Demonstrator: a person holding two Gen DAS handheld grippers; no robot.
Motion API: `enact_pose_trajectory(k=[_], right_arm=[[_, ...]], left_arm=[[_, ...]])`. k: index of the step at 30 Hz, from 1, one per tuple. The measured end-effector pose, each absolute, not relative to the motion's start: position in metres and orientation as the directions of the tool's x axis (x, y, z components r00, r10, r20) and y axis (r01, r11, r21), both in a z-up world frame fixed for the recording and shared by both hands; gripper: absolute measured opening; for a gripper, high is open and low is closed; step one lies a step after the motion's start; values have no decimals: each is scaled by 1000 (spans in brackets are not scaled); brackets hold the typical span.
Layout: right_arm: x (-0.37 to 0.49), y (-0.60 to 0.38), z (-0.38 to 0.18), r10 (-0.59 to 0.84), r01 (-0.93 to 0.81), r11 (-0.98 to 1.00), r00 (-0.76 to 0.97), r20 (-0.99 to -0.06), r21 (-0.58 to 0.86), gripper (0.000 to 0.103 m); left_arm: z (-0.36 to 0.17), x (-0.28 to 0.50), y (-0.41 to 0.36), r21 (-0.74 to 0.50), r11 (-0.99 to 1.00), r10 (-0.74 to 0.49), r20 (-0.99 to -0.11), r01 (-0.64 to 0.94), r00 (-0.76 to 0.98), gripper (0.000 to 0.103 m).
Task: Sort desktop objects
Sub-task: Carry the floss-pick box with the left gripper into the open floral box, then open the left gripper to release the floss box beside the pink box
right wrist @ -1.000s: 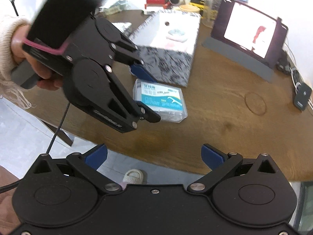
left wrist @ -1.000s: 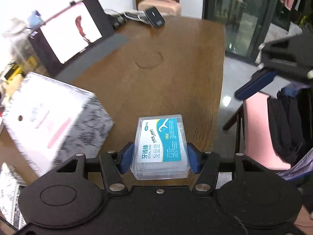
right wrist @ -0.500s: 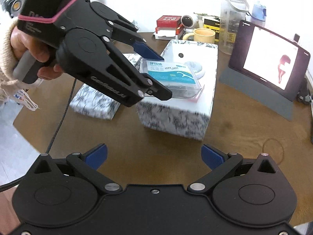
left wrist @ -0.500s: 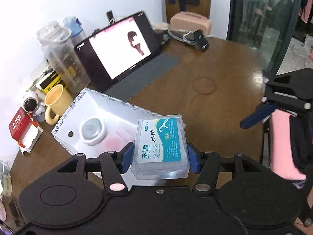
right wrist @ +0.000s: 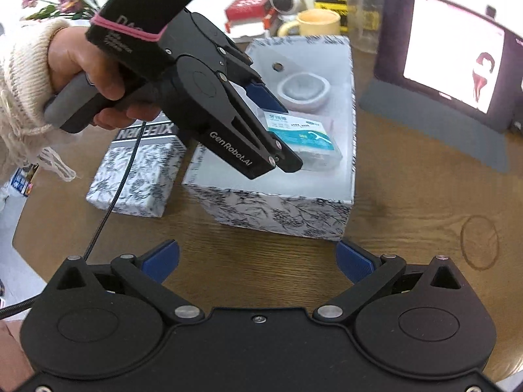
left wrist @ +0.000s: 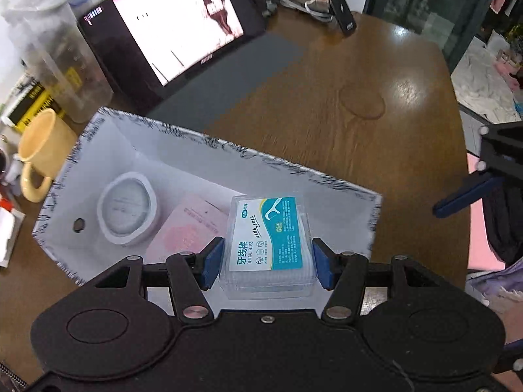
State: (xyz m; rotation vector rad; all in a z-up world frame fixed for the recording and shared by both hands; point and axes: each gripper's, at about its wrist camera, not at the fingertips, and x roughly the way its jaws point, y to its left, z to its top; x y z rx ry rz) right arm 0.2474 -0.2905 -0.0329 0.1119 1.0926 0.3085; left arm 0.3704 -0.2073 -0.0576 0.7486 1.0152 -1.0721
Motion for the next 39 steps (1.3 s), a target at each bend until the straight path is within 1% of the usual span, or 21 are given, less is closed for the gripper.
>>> enact_pose_trajectory(k=[6,11,16,20,27,39], right_arm=[[254,-291,-40,300,-168,953,409,-862,252,103],[257,-294,-46,302,-150,953,404,-864,264,103],[260,-295,-48,303,-138,953,402,-864,270,103],[260,-295,-47,306,-139,952,402,-863,272,103],[259,-296,-47,308,-144,951,405,-861,273,103],[247,-295,-46,297,-145,955,406,-864,260,103]], left_arm=[[-84,389,-216,-41,295,-293,-955,955,50,56],[-99,389,-219,-38,250,-261,-965,968,29,56],[-103,389,-216,-46,221,-249,-968,974,10,56],[-109,389,-213,-50,211,-207,-978,976,-5,56],[-115,387,-206,-44,214,-173,-985,976,-7,56],[-116,381,-189,6,247,-132,-990,969,40,57]])
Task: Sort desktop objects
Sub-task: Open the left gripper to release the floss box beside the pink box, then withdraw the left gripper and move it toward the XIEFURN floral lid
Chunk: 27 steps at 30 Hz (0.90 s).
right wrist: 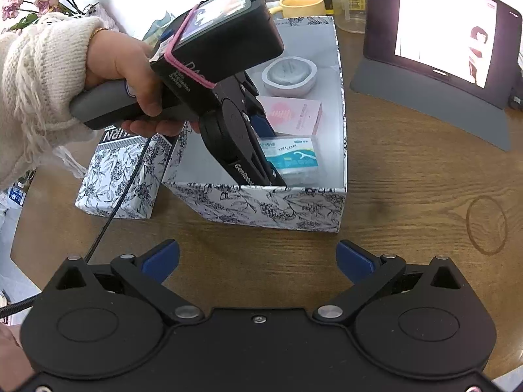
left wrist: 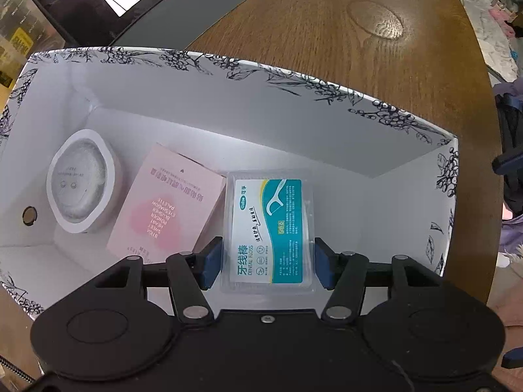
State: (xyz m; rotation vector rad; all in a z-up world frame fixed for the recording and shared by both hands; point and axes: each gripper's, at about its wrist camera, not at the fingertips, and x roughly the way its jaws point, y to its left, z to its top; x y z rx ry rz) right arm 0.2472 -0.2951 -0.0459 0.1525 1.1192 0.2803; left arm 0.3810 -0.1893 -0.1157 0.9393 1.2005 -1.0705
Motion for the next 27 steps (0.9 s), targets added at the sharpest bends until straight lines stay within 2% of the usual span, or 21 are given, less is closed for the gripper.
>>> enact_pose_trajectory(k=[4,7,9,14,20,27], right_arm=[[241,-295,-42,294,-153,956,414,-862,252,103],[237,-295,-38,290,-158,956,425,-857,246,103],[233,-296,-35,291,-162,956,433,-853,244,103],[219,-295,-29,294,-180,955,449,-844,238,103],[194,-295,-22,289,-200,955,466,-836,219,103],[157,-290,-16,287,-229,953,478,-830,198,103]], left_arm=[[-105,380,-182,26,279,-123,-991,960,62,60],[-88,380,-173,52,315,-150,-983,948,104,69],[-75,381,-167,61,347,-168,-978,936,126,80],[-38,375,-152,75,412,-229,-956,908,183,83],[5,337,-160,81,526,-331,-898,846,291,100],[20,295,-146,32,705,-375,-831,708,411,102]])
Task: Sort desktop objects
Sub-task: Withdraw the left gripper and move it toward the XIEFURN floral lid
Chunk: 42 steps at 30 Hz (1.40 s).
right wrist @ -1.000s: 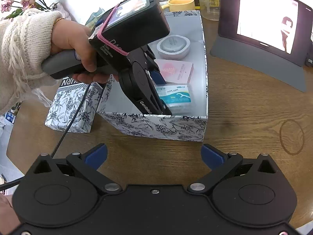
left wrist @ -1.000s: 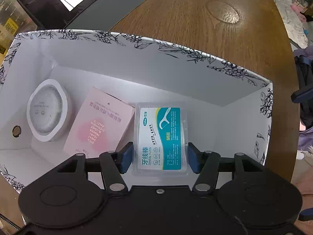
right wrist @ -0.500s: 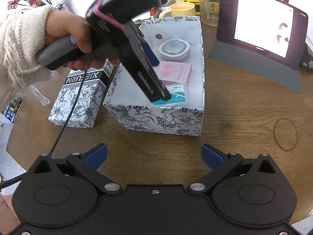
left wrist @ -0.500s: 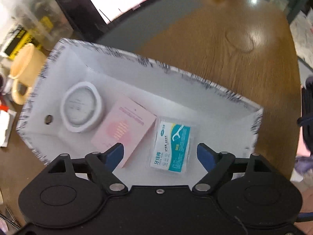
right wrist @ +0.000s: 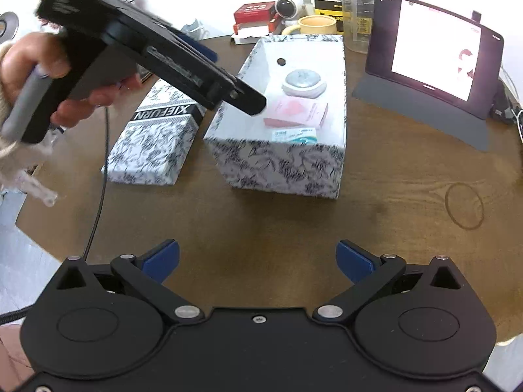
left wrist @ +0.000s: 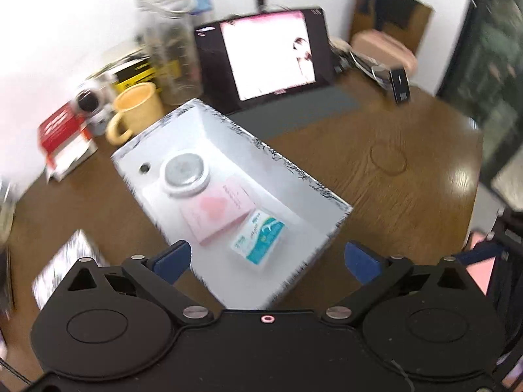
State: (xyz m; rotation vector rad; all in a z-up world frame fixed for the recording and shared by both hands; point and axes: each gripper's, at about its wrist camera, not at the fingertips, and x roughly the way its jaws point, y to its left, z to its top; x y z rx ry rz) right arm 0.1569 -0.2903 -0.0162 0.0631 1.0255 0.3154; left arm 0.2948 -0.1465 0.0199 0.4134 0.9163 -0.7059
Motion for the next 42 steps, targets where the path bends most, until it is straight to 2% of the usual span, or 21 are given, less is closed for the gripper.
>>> enact_pose_trajectory(k=[9,25,42], right_arm=[[106,-281,-13,280,-230,955,505,-817,186,103],[45,-260,-7,293,-232,953,558,-777,193,103],[46,-235,-7,322,-276,941,549,-771,196,103]], left_arm=[[33,224,-95,1,861,-337,-748,509,572,103],[37,126,-25,-25,967,-191,-728,254,658,103],[42,102,22,-25,992,-100,-728,120,678,103]])
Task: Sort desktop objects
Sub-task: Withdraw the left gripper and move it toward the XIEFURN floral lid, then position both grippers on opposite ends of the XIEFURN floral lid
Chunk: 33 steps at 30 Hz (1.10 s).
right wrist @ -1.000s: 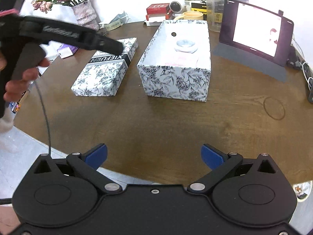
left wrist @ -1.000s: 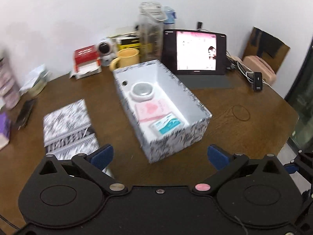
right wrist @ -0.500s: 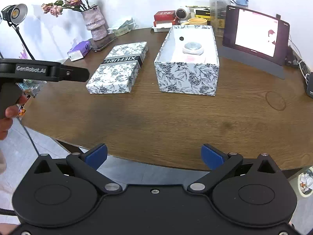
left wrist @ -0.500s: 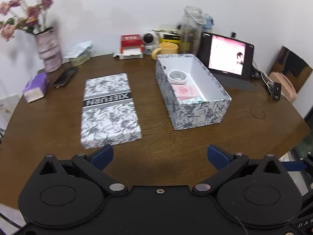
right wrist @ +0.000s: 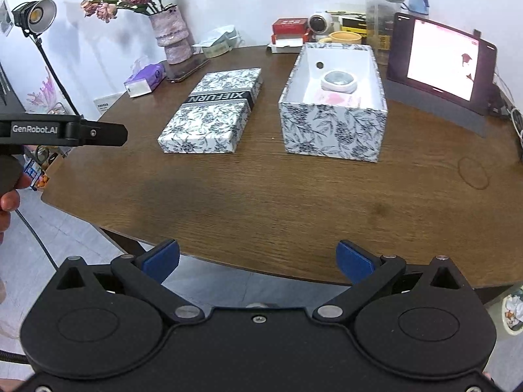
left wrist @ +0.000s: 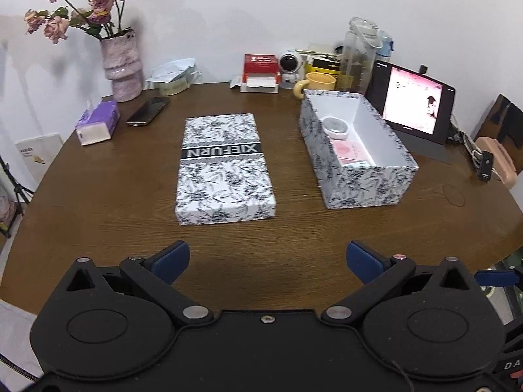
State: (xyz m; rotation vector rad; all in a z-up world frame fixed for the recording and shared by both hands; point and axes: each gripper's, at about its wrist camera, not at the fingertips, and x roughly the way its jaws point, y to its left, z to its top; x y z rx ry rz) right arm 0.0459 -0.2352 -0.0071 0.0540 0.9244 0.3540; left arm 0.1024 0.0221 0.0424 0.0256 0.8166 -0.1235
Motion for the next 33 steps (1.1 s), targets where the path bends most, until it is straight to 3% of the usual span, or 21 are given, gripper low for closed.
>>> enact_pose_trajectory(k=[14,33], right_arm=[[113,-174,-8,376,-373,909,534,-757,188,103],[286,-72,-49,372,-446,882,462,-805,151,103]], left_arm=[[34,159,72,-31,998,-60,-742,55,668,103],[-11,318,142,-24,999,-38,-819,32,572,103]])
